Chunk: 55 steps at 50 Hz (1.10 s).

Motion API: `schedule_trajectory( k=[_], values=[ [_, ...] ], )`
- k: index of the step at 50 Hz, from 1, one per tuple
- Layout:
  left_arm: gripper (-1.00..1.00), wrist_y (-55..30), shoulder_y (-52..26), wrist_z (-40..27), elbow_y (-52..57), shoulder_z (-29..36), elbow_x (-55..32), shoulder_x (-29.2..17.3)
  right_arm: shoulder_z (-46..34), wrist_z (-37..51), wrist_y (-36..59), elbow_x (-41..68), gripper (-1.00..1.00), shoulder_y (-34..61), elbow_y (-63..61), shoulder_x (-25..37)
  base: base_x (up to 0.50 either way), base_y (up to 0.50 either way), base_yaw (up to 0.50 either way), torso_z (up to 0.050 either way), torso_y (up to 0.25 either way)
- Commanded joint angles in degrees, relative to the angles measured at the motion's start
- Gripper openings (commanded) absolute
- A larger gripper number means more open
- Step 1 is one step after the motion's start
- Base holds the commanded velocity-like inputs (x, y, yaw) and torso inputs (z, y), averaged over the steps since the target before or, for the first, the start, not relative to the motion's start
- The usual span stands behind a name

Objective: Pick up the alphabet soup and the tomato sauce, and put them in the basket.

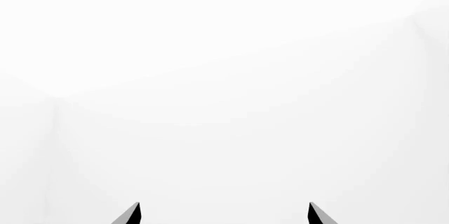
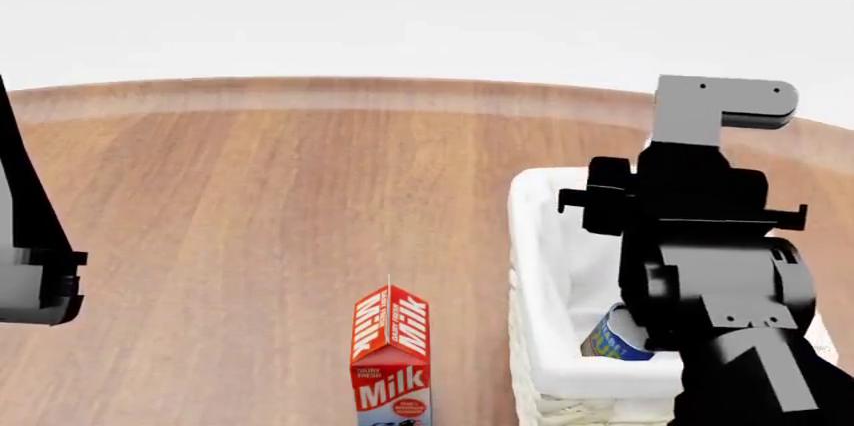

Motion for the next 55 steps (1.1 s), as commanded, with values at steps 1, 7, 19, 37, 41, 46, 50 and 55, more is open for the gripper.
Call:
schedule_trajectory(
  k=[1, 7, 19, 37, 41, 46, 50, 55],
  values=[
    [1.00, 0.5, 0.3, -0.4, -0.3, -0.1, -0.5, -0.2, 2.0, -2.6, 2.8, -4.2, -1.00, 0.0, 3.4, -1.6, 0.00, 0.00, 0.00, 0.000, 0.000],
    [1.00, 0.5, 0.3, -0.7, -0.3, 0.2, -0.5, -0.3, 4.1, -2.9, 4.2, -6.0, -1.00, -0.4, 3.4, -1.7, 0.00, 0.00, 0.00, 0.000, 0.000],
    [1.00, 0.7, 0.1, -1.0, -0.7, 0.1, -1.1, -0.6, 8.8, -4.3, 5.9, -11.1, -1.00, -1.1, 3.4, -2.4, 0.00, 0.00, 0.00, 0.000, 0.000],
    [1.00, 0.6, 0.3, -1.6, -0.5, 0.2, -1.5, -1.1, 16.2, -5.3, 6.7, -18.7, -1.00, -1.8, 3.4, -3.0, 0.00, 0.00, 0.00, 0.000, 0.000],
    [1.00, 0.8, 0.4, -1.8, -0.6, 0.2, -1.7, -1.1, 17.5, -5.6, 6.7, -20.3, -1.00, -1.9, 3.4, -3.1, 0.00, 0.00, 0.00, 0.000, 0.003],
    [1.00, 0.6, 0.1, -1.9, -0.6, 0.3, -1.8, -1.2, 19.0, -5.9, 6.7, -22.6, -1.00, -2.0, 3.4, -3.2, 0.00, 0.00, 0.00, 0.002, 0.000],
    [1.00, 1.0, 0.4, -2.1, -0.8, 0.4, -1.9, -1.3, 20.9, -5.9, 7.3, -24.1, 1.00, -2.2, 3.4, -3.4, 0.00, 0.00, 0.00, 0.000, 0.000],
    [1.00, 0.7, 0.2, -2.2, -0.6, 0.3, -2.1, -1.4, 22.8, -6.1, 7.6, -26.0, 1.00, -2.1, 3.4, -3.6, 0.00, 0.00, 0.00, 0.000, 0.000]
  ],
)
